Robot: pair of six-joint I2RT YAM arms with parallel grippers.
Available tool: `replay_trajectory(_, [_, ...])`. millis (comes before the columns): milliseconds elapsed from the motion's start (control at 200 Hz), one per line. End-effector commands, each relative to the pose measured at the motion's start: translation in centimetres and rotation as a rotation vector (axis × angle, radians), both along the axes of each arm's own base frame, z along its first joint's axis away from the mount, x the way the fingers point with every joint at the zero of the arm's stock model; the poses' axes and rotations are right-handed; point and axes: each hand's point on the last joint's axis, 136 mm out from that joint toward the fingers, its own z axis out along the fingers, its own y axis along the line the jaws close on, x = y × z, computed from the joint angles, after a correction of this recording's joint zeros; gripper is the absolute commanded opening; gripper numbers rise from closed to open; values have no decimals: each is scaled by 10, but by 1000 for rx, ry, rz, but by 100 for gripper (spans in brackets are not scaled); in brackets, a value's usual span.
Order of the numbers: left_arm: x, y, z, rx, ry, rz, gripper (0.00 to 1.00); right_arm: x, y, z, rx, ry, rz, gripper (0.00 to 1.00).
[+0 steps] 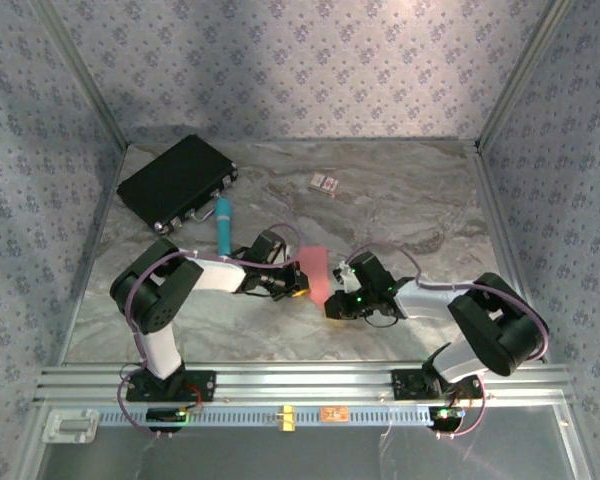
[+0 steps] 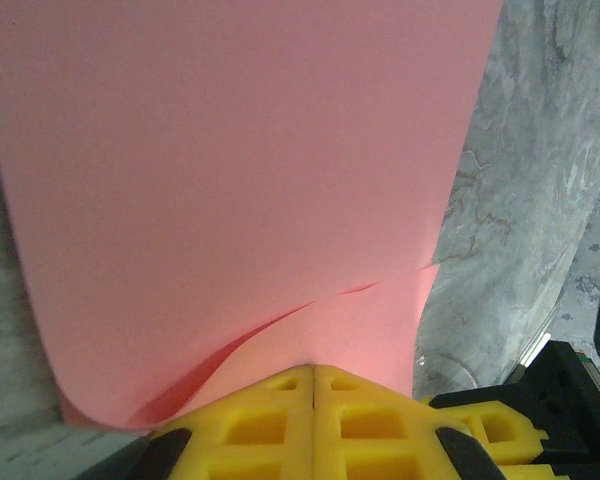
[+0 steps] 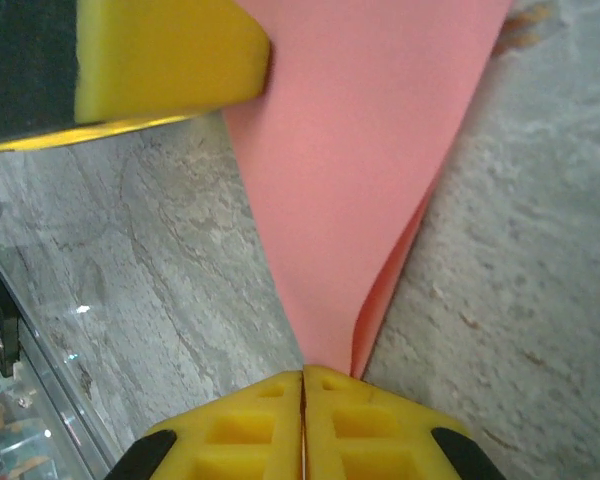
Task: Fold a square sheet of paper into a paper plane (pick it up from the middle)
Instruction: Third fold the triangle at the center of the table.
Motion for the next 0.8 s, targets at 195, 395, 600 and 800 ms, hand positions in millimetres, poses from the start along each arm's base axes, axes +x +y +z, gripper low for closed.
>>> replay_trajectory(195, [0,17,-17,70,24,23,0,-18,-40,-18,-210,69,-67,6])
replay_trajectory(395, [-1,18,-16,67,26,23,0,0,-22,24,-139,-30,-42,6])
replay_trajectory(600, [-1,17,-16,63,22,22,0,21,13,42,-36,-43,10,6])
replay_trajectory(800, [-1,16,-16,64,25,16,0,35,37,36,-5,-29,32,7])
